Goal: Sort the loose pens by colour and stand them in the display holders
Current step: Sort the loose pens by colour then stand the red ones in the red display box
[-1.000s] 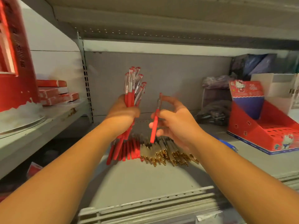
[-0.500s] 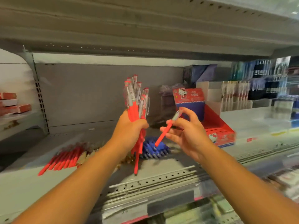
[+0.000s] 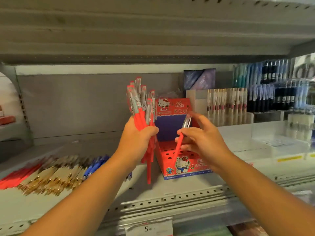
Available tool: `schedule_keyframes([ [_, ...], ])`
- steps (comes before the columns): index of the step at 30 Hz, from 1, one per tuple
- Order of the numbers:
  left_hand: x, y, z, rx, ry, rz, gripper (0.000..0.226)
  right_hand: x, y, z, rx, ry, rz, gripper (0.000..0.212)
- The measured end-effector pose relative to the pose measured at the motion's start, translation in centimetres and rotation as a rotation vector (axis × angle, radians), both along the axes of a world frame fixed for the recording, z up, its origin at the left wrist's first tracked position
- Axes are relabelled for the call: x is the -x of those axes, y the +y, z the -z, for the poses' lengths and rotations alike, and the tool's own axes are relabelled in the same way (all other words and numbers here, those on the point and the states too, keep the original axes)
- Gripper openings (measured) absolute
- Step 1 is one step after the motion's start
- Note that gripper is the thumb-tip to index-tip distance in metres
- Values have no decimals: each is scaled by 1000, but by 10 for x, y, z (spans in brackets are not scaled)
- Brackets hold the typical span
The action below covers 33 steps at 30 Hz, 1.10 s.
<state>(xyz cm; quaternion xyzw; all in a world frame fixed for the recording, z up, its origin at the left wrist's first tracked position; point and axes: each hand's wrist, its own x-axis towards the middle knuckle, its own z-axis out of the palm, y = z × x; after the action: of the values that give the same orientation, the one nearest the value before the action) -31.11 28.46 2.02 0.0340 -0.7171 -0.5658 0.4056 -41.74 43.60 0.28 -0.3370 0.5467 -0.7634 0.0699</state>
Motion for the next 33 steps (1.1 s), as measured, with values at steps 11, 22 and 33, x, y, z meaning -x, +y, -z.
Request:
schedule_keyframes([
  [11, 78, -23, -43, -127, 11, -73, 18, 75, -48, -48, -95, 387, 75, 62],
  [22, 90, -51, -7, 94, -113, -144, 29, 121, -85, -24, -209, 598, -27, 68],
  [33, 97, -53, -1, 45, -111, -90, 25, 126, -93, -8, -297, 569, -39, 51],
])
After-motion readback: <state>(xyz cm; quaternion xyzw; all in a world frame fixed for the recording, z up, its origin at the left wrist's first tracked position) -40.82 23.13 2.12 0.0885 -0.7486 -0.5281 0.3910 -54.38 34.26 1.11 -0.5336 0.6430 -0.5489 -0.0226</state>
